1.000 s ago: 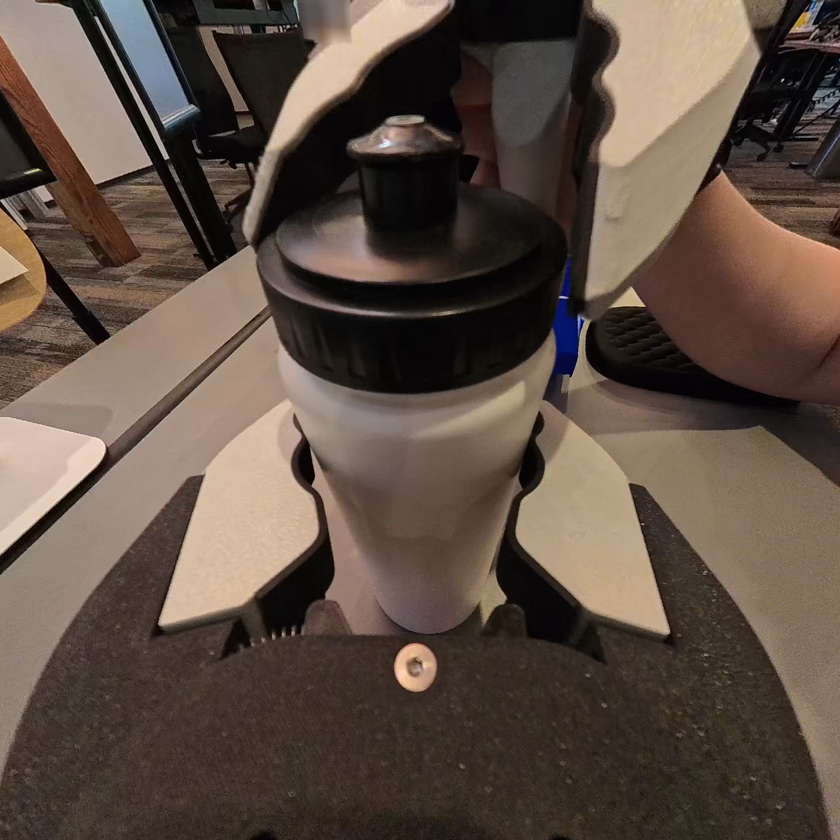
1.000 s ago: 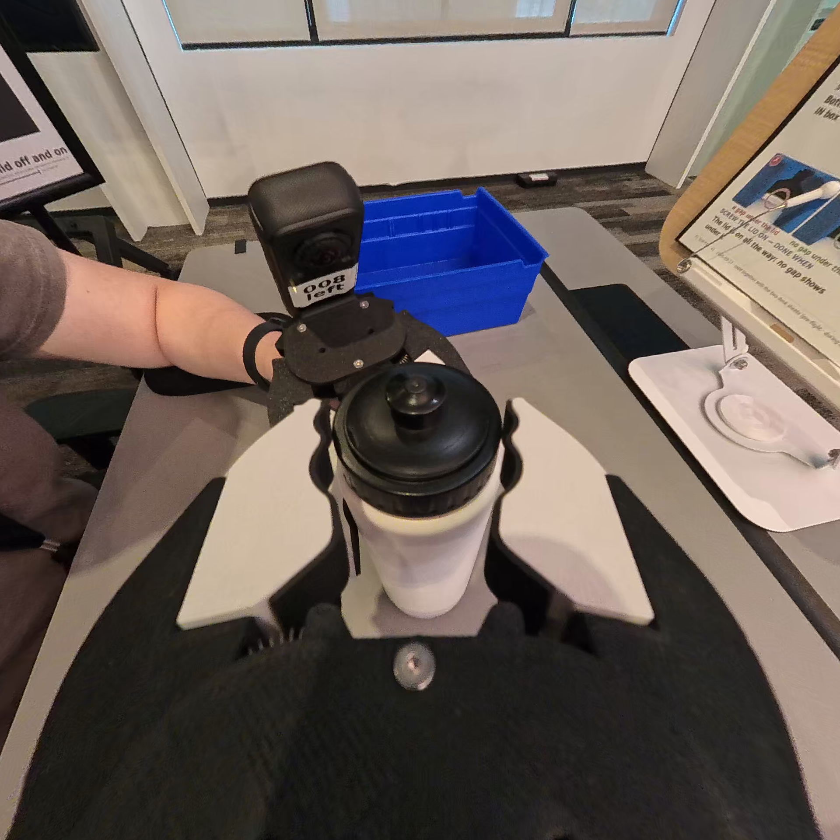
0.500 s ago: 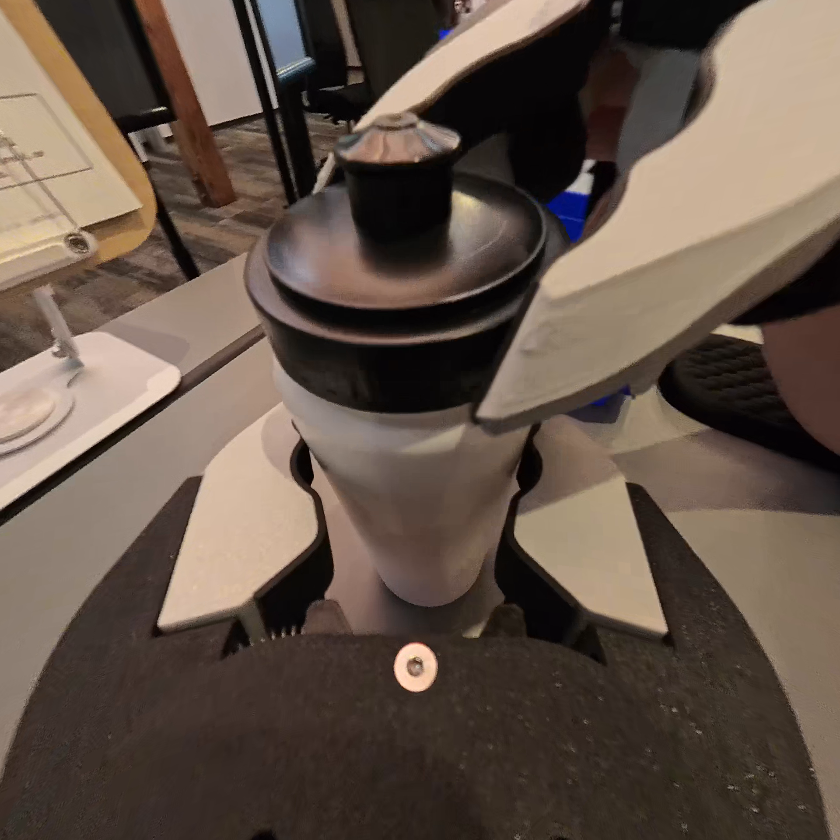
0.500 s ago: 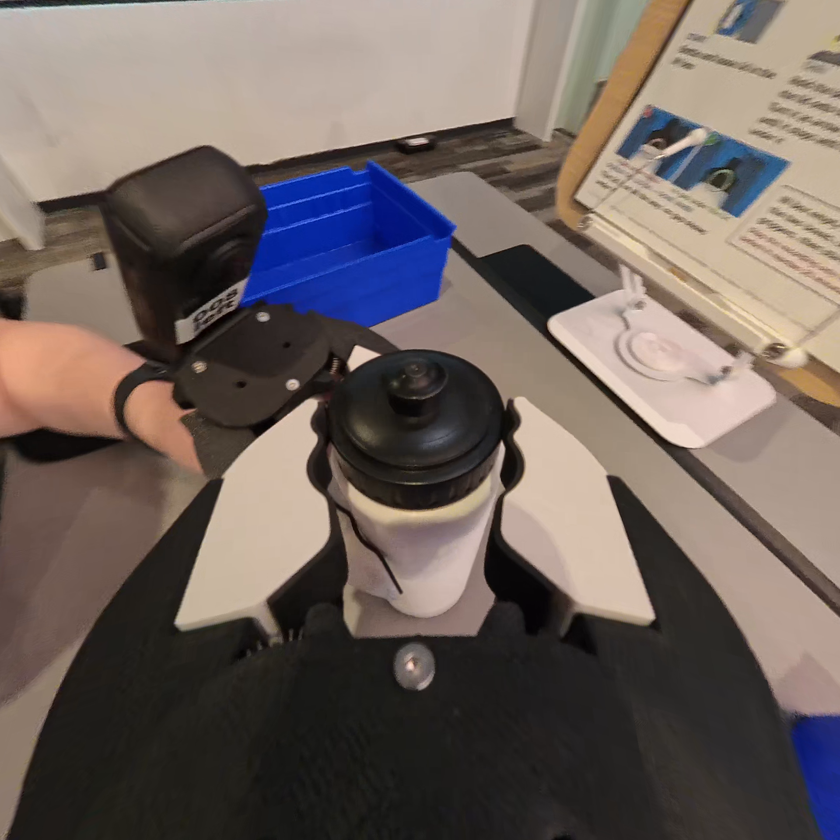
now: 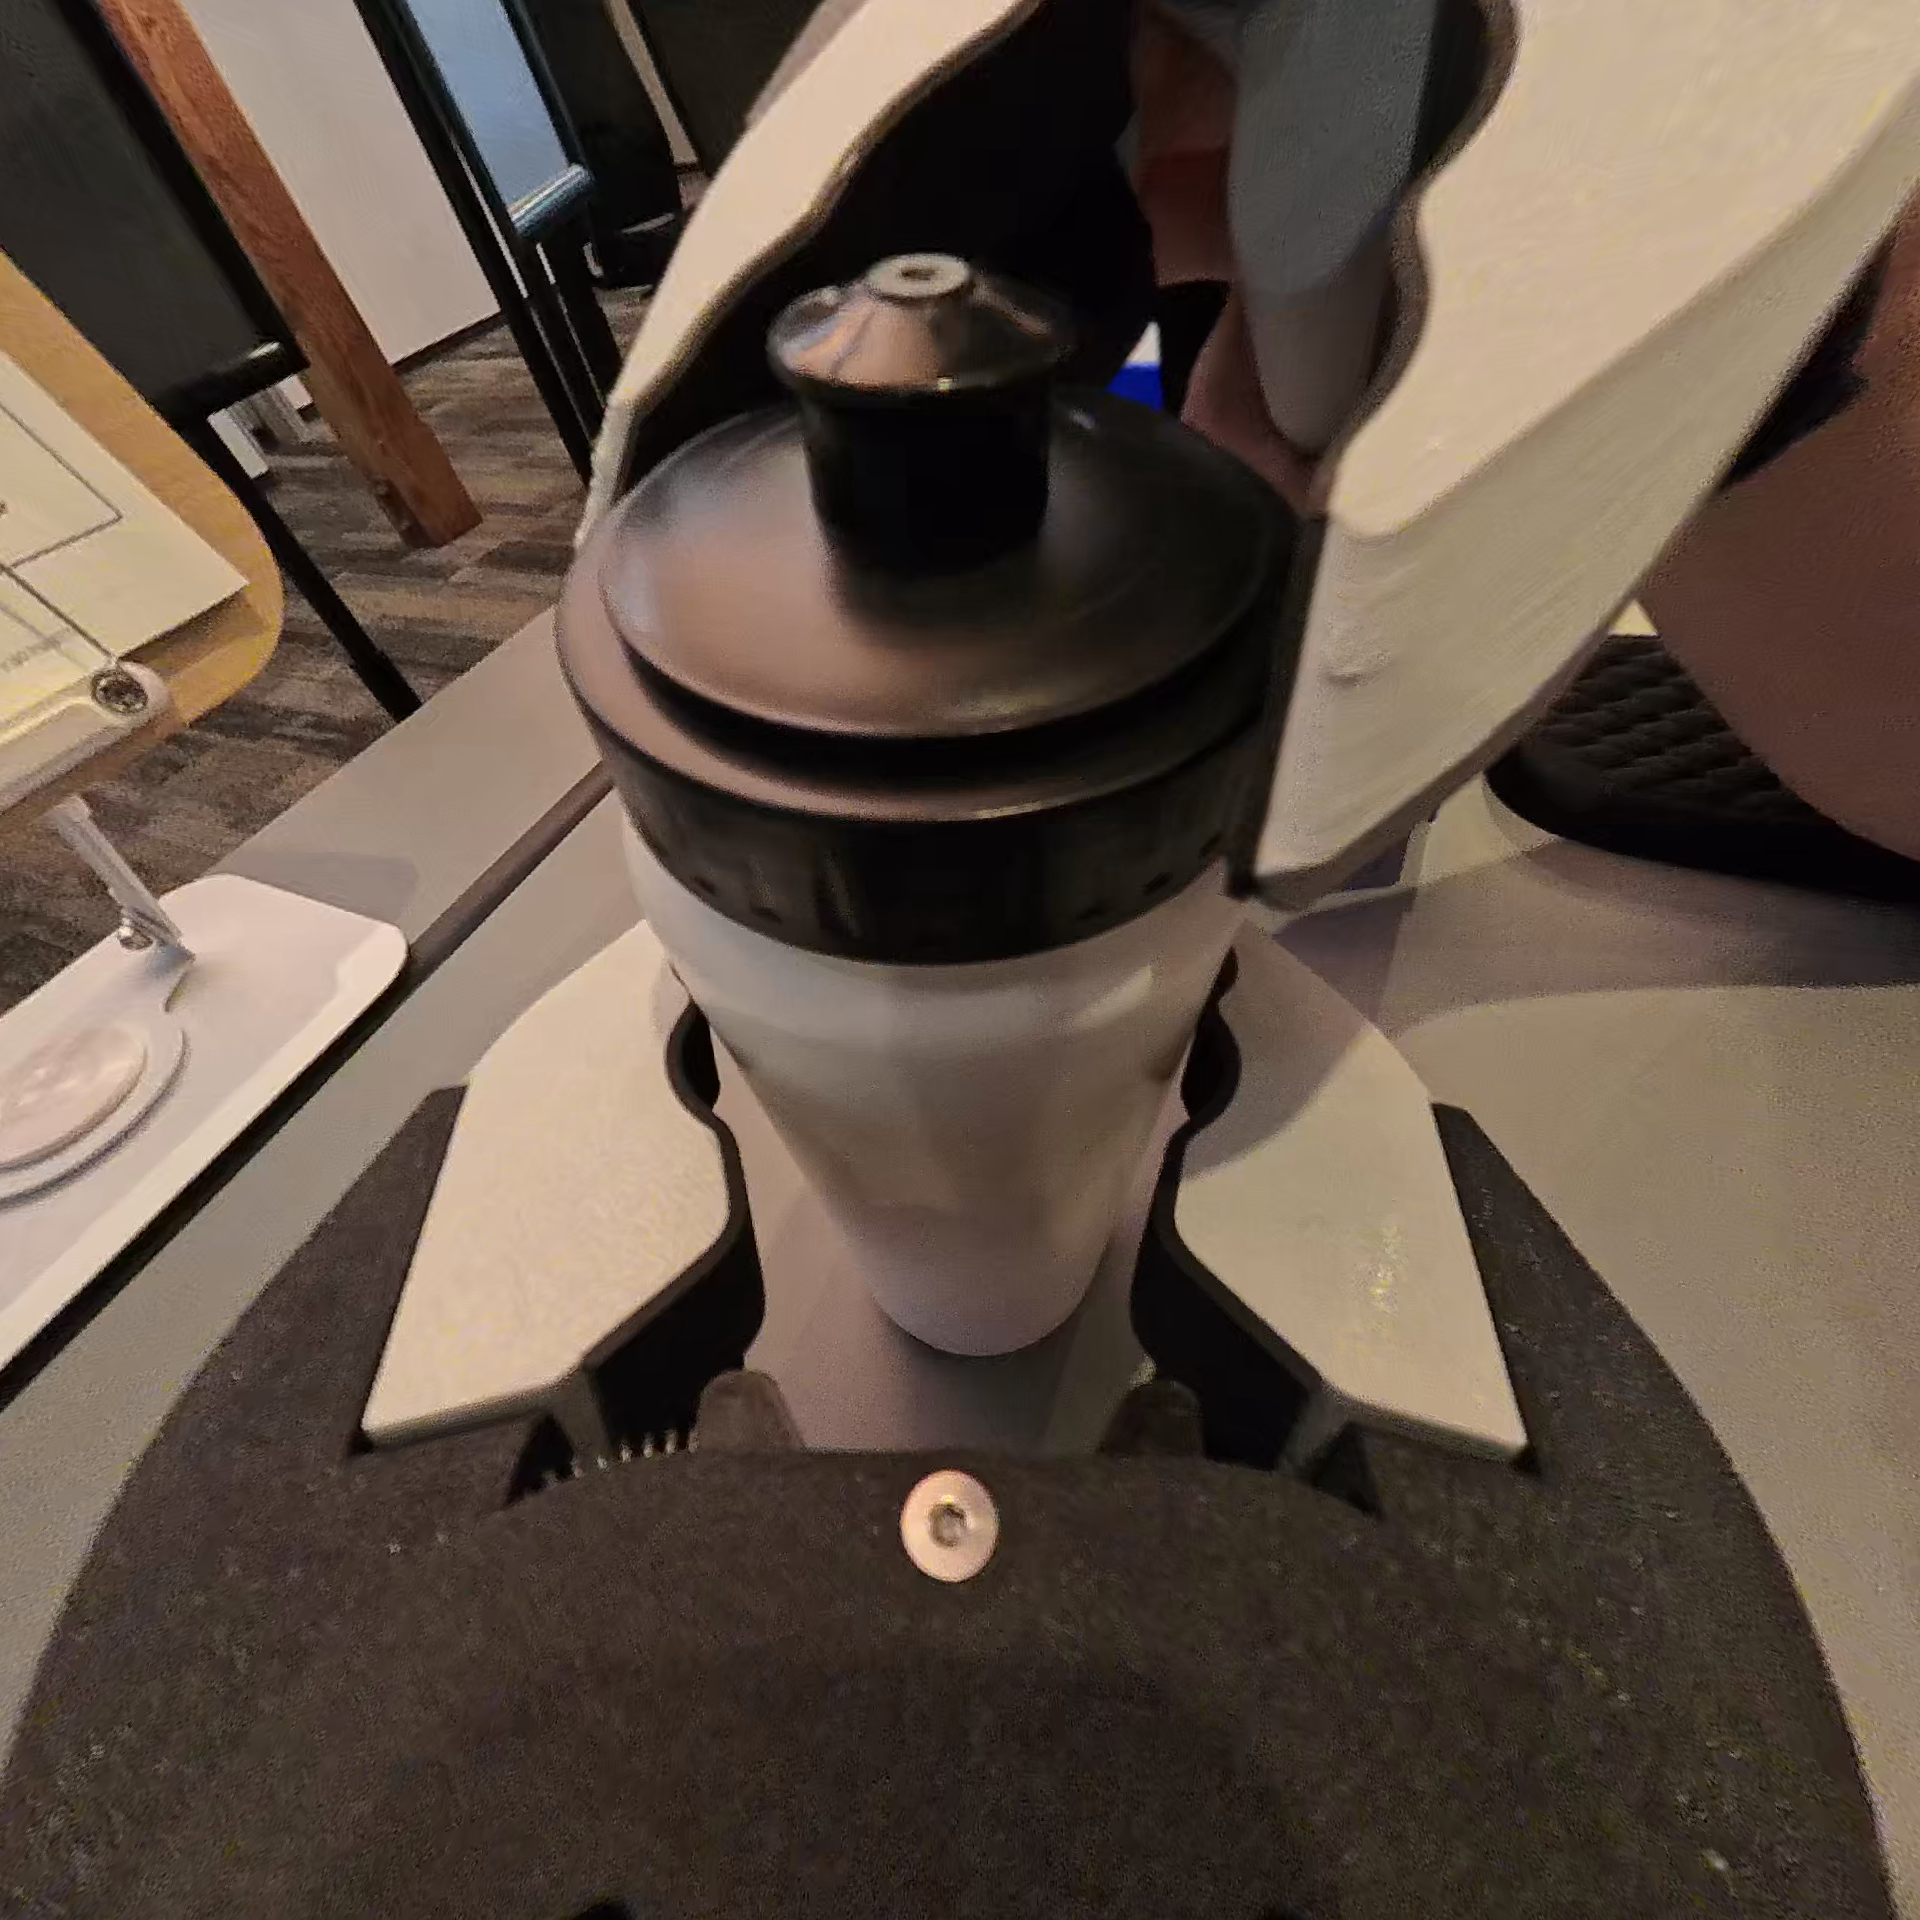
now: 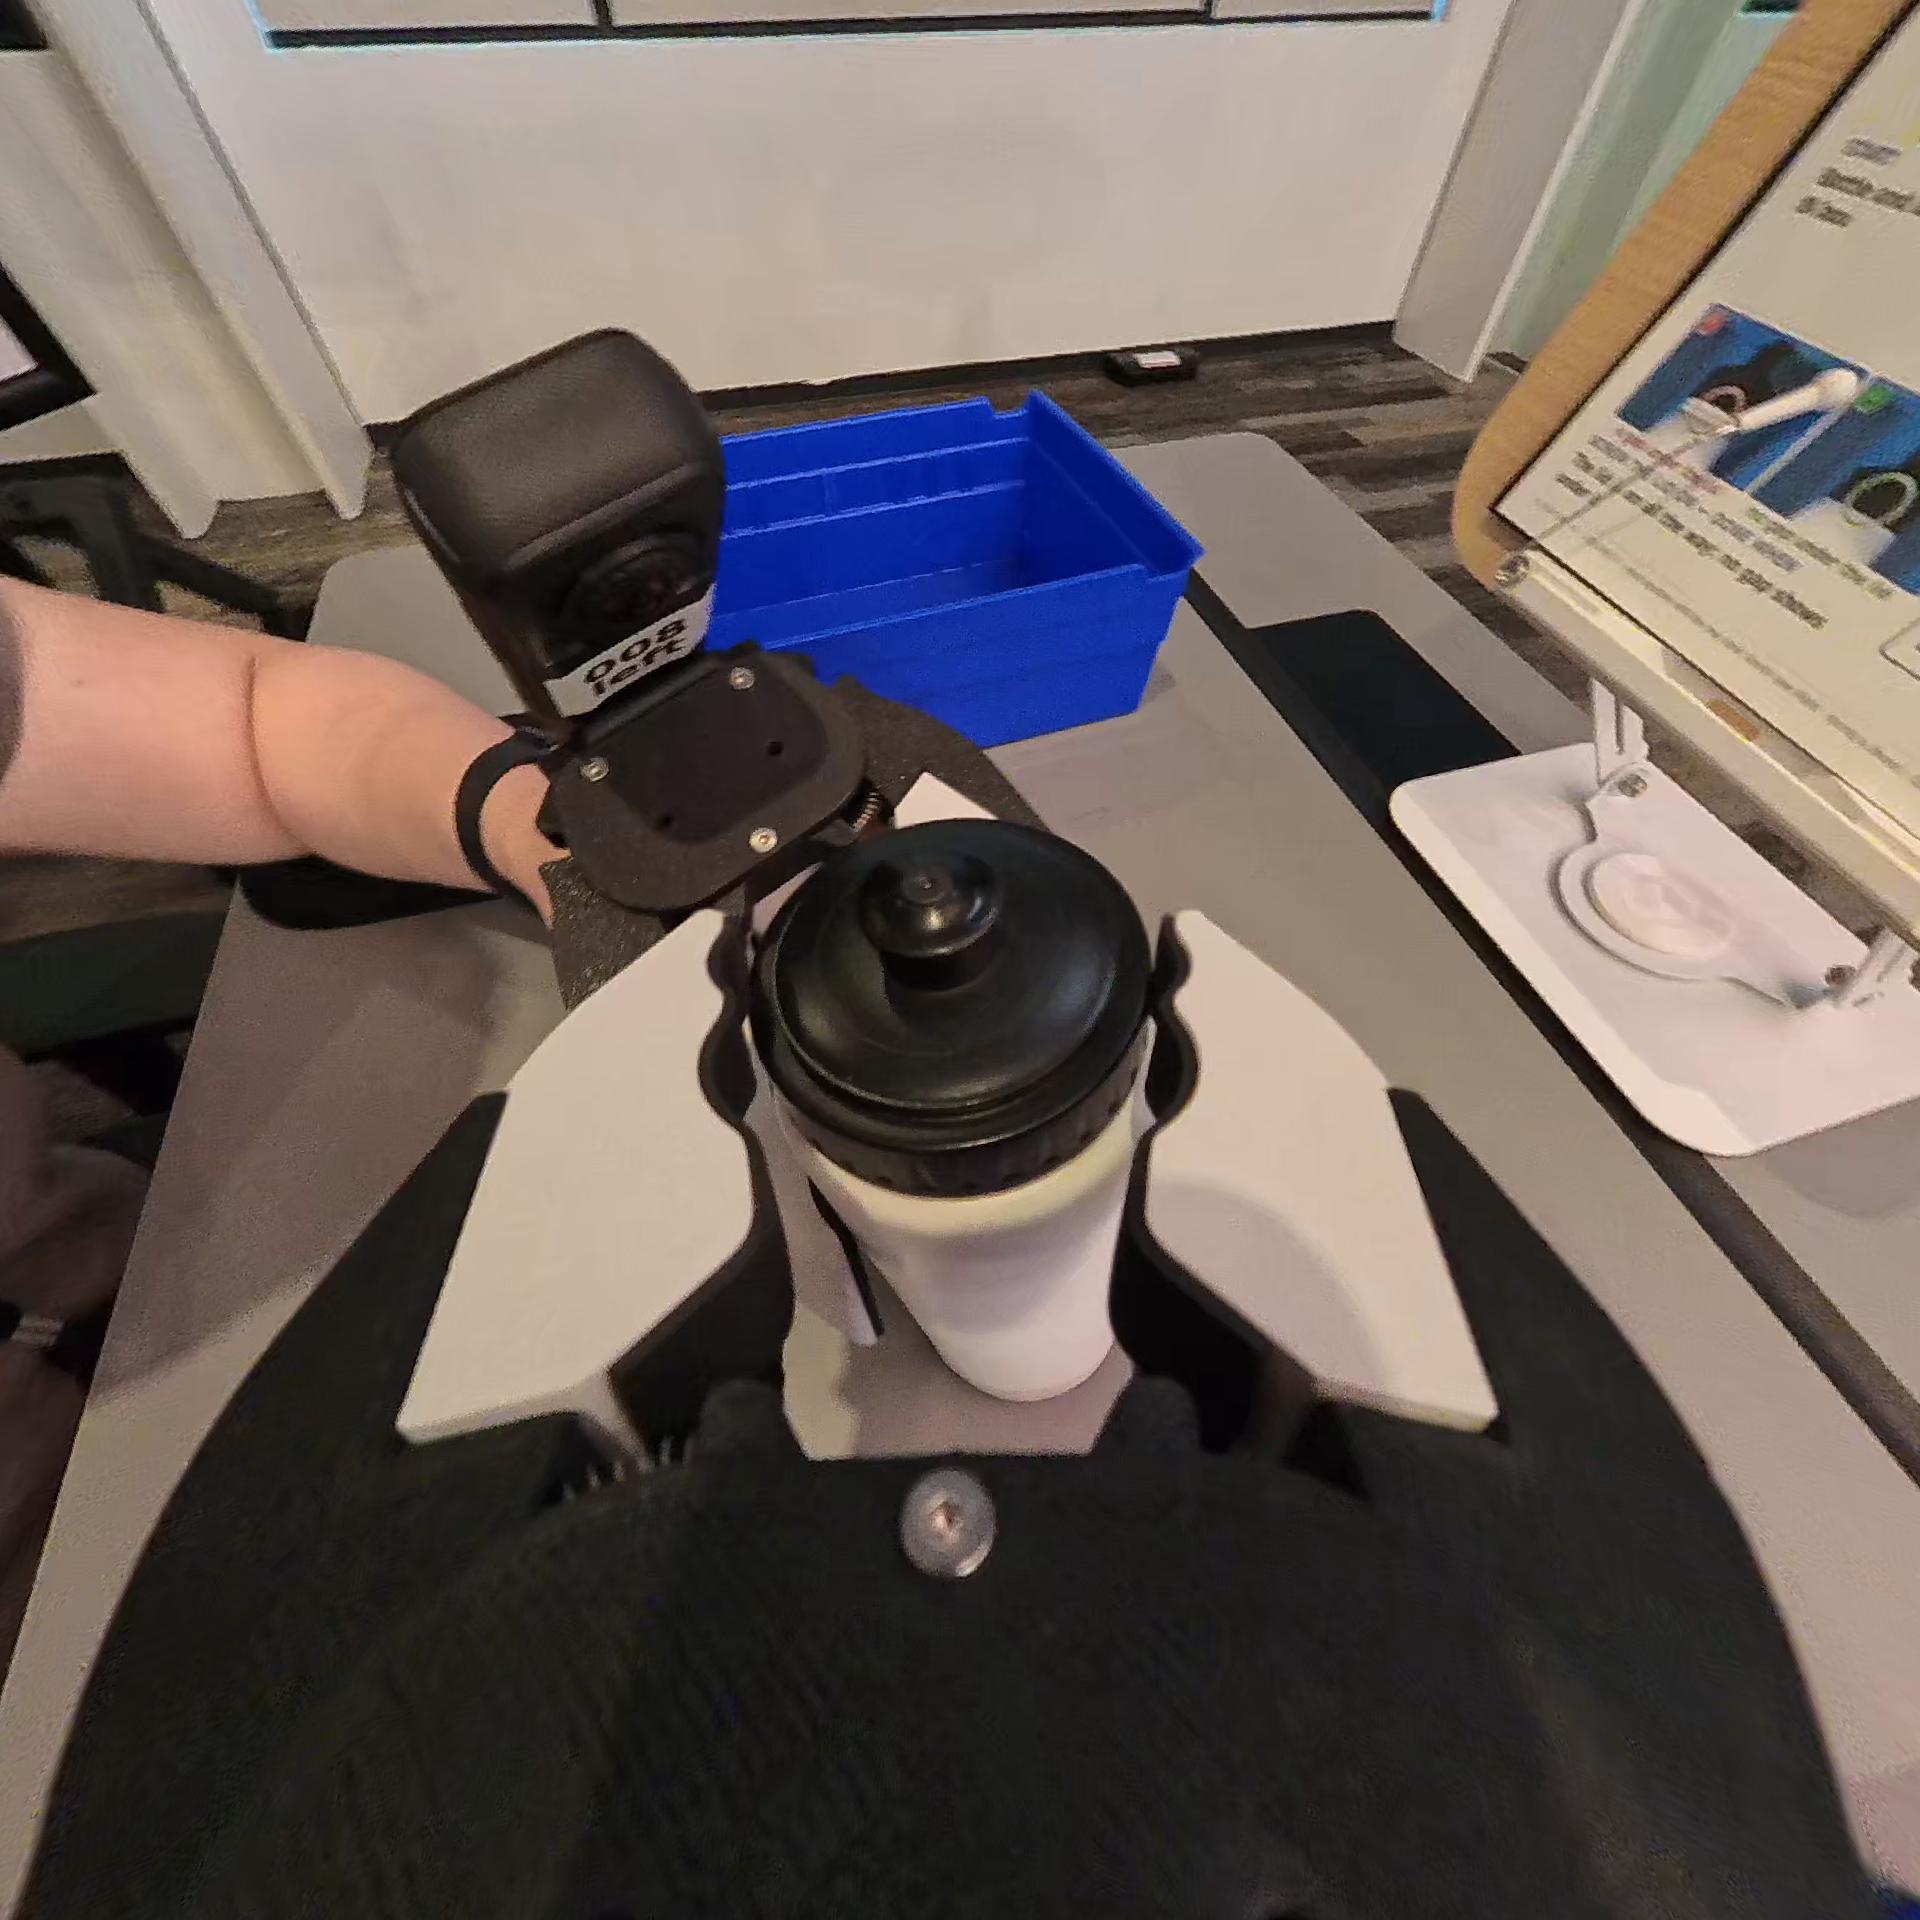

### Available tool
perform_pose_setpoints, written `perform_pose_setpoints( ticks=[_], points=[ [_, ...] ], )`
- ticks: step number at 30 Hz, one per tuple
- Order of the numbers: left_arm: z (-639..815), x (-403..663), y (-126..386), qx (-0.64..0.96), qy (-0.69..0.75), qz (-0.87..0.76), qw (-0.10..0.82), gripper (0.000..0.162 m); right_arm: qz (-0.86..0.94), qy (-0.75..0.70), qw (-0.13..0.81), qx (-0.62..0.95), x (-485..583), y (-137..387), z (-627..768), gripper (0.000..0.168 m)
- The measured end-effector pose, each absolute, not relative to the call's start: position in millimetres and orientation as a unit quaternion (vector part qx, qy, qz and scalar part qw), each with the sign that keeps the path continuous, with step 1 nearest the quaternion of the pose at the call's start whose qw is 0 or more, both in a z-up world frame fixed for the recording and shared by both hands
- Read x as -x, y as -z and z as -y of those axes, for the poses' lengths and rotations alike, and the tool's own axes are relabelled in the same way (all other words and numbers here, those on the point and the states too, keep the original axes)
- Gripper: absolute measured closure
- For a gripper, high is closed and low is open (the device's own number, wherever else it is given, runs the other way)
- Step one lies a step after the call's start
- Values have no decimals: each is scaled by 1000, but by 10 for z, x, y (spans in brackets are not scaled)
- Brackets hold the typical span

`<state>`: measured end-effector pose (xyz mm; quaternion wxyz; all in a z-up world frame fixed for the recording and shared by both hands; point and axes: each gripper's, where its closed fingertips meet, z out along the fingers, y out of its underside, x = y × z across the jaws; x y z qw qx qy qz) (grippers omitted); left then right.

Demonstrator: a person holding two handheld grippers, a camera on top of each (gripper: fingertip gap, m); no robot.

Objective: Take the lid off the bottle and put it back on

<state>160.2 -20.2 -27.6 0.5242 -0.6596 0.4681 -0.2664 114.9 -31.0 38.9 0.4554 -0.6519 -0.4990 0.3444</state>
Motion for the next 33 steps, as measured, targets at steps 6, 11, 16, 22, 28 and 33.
perform_pose_setpoints(
  ticks=[6, 11, 16, 22, 28, 33],
  points=[
    [55, -1549, 290, 706, 256, -408, 520, 73, 375, -307, 497, 720, -1135, -387, 82, 92],
    [48, -1548, 296, 711, 249, -408, 517, 73, 372, -293, 498, 727, -1151, -387, 86, 92],
    [135, -1596, 297, 690, 268, -440, 508, 73, 472, -356, 454, 666, -1187, -390, 228, 91],
    [117, -1588, 302, 698, 266, -435, 503, 73, 483, -337, 479, 651, -1195, -417, 193, 94],
    [3, -1574, 295, 724, 232, -379, 528, 73, 395, -281, 493, 723, -1231, -400, 60, 94],
    [-3, -1552, 294, 724, 238, -381, 523, 73, 384, -261, 513, 722, -1208, -410, 50, 94]
  ],
)
